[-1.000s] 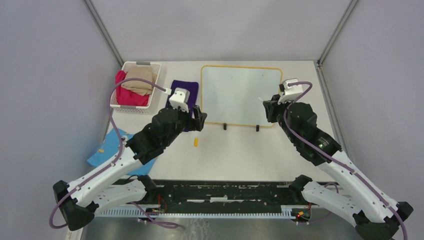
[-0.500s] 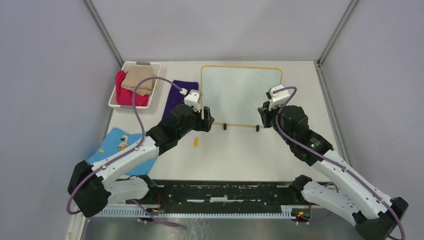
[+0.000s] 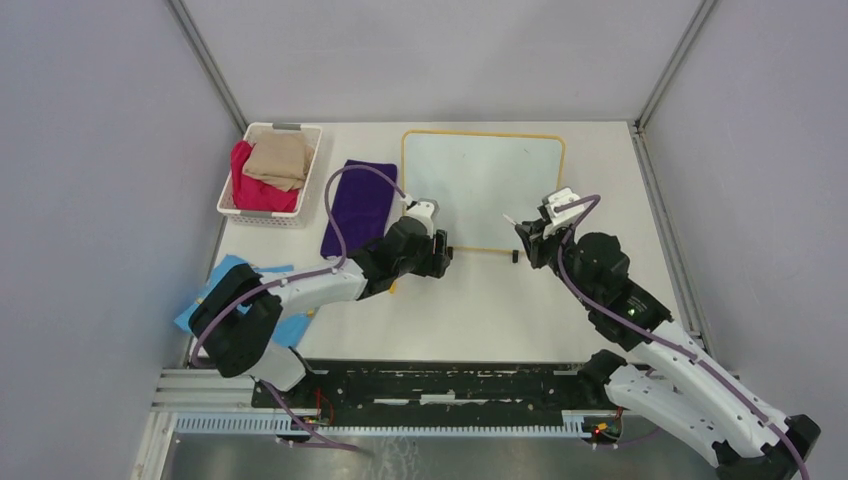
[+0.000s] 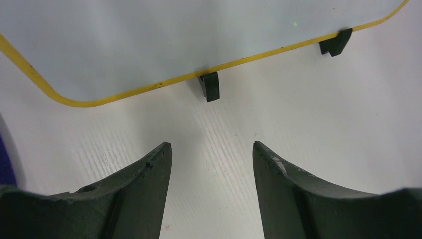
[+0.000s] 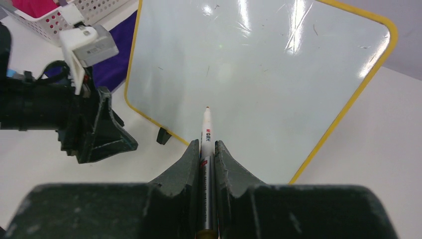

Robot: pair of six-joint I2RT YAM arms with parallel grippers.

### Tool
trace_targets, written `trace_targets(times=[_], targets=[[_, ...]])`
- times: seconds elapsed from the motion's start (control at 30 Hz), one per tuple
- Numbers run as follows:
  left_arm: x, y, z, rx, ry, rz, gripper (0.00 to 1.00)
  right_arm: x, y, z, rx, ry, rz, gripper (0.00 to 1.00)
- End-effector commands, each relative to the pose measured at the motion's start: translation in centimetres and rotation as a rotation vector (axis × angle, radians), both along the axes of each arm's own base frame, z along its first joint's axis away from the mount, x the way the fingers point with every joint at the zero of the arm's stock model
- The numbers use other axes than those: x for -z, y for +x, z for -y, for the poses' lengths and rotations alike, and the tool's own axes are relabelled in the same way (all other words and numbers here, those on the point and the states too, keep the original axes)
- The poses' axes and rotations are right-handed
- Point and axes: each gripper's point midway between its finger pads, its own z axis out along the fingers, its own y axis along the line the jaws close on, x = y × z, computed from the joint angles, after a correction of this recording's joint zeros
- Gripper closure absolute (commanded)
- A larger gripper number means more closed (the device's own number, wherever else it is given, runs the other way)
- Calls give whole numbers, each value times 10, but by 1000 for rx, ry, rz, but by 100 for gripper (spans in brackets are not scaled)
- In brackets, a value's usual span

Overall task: Write a sentence on the whiteboard
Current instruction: Move the whiteboard to the center of the board.

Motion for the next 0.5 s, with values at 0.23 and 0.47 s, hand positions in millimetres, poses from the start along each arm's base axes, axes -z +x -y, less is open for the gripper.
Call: trace_targets(times=[0.23,0.47], targets=[[4,37,45,-101,-26,78,35,-58,-20,16,-5,136,201,100],[10,52,40,-208,50,102,38,-61,-22,18,-2,150,218,100]])
